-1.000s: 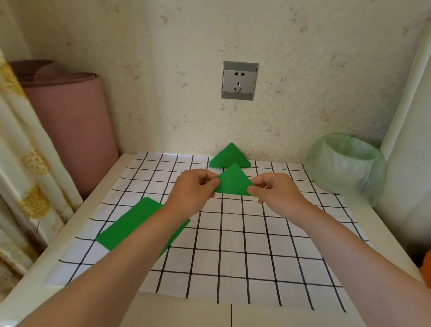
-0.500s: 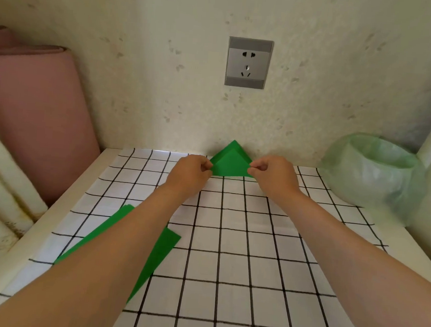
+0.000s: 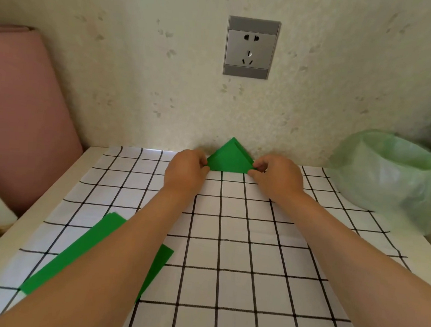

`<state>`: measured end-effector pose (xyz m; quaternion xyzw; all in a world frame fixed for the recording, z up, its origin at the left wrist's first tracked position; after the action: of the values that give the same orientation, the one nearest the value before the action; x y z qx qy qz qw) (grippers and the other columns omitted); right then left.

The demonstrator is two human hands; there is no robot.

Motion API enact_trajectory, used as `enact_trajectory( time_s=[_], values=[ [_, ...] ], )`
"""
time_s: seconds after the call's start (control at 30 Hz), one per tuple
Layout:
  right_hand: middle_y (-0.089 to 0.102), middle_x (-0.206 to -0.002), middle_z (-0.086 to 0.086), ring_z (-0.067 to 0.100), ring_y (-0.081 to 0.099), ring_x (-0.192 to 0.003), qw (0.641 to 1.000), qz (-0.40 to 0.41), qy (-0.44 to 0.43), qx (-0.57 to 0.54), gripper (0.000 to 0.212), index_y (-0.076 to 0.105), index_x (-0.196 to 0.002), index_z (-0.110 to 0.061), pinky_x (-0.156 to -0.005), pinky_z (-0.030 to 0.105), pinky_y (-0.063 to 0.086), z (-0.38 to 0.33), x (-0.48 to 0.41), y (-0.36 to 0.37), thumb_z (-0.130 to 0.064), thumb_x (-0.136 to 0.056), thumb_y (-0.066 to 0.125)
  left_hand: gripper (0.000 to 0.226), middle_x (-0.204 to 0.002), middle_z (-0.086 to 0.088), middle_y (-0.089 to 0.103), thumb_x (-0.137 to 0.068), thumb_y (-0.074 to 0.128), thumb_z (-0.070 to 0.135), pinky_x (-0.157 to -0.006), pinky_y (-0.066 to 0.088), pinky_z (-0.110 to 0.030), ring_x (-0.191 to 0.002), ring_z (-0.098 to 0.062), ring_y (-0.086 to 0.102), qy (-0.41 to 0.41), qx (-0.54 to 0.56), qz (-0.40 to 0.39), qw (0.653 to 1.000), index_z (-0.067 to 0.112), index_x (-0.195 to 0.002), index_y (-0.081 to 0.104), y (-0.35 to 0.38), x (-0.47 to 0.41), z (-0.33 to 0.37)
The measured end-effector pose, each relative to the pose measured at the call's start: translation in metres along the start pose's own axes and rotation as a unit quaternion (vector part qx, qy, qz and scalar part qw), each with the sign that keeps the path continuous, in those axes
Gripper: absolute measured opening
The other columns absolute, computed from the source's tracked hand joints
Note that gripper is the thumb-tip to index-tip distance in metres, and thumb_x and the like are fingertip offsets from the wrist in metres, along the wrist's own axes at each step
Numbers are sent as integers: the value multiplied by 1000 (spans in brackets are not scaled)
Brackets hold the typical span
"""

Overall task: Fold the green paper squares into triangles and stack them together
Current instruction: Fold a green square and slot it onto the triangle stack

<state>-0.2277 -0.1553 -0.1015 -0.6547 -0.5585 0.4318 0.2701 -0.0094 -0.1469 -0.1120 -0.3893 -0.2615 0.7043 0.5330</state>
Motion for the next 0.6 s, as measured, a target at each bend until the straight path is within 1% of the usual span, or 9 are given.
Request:
enact_trajectory(
  time_s=[0.1,0.2,0.37,0.5,0.6],
  values=[
    [72,-93,-9,15,65,-86,1000,18,3,9,17,74,-98,-27,-83,38,53,-3,-2,1,-38,-85,71,8,-87,-1,66,-87,63,19,-68,54,-34,-81,-21,62,-16,-5,19,1000,16,-93,67,1,-3,1],
    [72,-92,-6,17,65,-84,999,30,12,11,17,73,-97,-25,-79,37,54,-4,-3,4,-37,-86,71,8,-88,-1,63,-89,63,21,-64,48,-31,-80,-20,59,-18,-9,24,1000,15,-94,63,3,-5,2],
    [69,-99,-5,17,64,-89,999,32,24,-3,29,68,-108,-22,-79,35,53,-1,0,4,-39,-85,71,11,-90,-4,63,-87,63,20,-68,53,-35,-81,-22,60,-12,-3,21,1000,14,-97,62,4,-5,-1],
    [67,-106,-4,17,64,-93,999,26,27,-2,36,65,-115,-21,-81,35,52,-2,5,0,-39,-84,72,25,-101,-5,63,-86,66,20,-69,49,-31,-87,-20,59,-20,4,-5,1000,13,-109,60,-1,-2,0],
    [64,-111,-3,17,62,-96,1000,13,13,-7,36,64,-117,-21,-79,33,51,-11,13,-5,-38,-85,72,40,-114,-6,59,-85,69,22,-74,50,-30,-95,-19,59,-25,8,-30,999,13,-122,55,-11,7,2]
  ],
)
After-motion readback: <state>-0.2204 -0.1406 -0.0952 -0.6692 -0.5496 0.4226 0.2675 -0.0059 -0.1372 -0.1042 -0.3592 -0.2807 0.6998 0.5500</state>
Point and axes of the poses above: each hand's wrist, its own x-axis away from the middle knuckle, its own y-axis out of the palm, z = x × y, the point moved 5 cm from there along -x, towards the middle knuckle
